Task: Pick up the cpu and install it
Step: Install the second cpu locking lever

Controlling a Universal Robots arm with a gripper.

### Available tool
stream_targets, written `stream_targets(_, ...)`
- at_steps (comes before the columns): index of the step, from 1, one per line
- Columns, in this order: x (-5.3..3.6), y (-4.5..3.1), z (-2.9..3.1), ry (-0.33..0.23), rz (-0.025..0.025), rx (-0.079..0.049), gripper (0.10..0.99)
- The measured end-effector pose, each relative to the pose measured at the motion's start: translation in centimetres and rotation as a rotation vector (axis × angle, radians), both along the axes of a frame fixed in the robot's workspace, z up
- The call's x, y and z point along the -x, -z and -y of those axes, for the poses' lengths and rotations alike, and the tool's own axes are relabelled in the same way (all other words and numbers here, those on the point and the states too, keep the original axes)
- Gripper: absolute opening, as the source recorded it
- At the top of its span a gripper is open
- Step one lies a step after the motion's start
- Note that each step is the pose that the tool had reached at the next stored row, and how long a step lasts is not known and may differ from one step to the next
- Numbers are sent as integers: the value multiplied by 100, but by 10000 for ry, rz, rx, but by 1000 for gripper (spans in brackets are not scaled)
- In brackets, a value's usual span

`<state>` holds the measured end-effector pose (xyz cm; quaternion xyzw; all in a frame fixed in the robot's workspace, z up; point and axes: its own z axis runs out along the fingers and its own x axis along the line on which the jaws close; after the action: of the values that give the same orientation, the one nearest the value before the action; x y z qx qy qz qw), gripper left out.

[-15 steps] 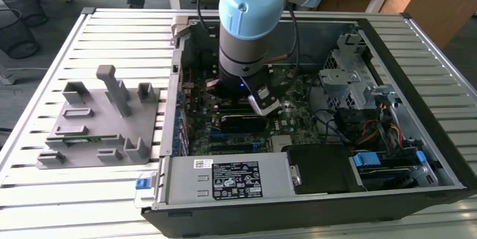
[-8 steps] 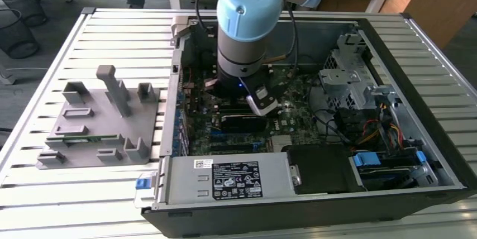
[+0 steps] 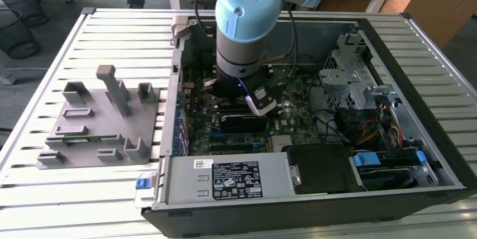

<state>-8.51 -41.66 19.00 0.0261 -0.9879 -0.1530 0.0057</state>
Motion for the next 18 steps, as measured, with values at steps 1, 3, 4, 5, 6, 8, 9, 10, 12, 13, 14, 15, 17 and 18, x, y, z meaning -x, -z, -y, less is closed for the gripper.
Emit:
stream_targets(1, 2, 0, 0, 0, 0, 0, 106)
stream_targets(3, 5, 0, 0, 0, 0, 1, 106)
stream_targets(4, 6, 0, 0, 0, -1, 1, 106)
stream_targets(5, 6, 0, 0, 0, -1, 1, 106)
stream_targets(6, 7, 1, 0, 0, -1, 1, 106)
stream_targets(8, 8, 3, 1, 0, -1, 2, 106)
stream_targets(9, 8, 3, 1, 0, -2, 6, 106)
stream_targets(10, 8, 5, 0, 0, -1, 17, 106)
stream_targets(12, 8, 6, 1, 0, -3, 36, 106)
stream_targets(13, 8, 7, 0, 0, -1, 38, 106)
stream_targets(14, 8, 8, 0, 0, -1, 39, 106)
stream_targets(15, 8, 8, 0, 0, 0, 39, 106)
stream_targets(17, 9, 8, 0, 0, 0, 38, 106)
stream_targets(18, 10, 5, 0, 0, 0, 37, 106)
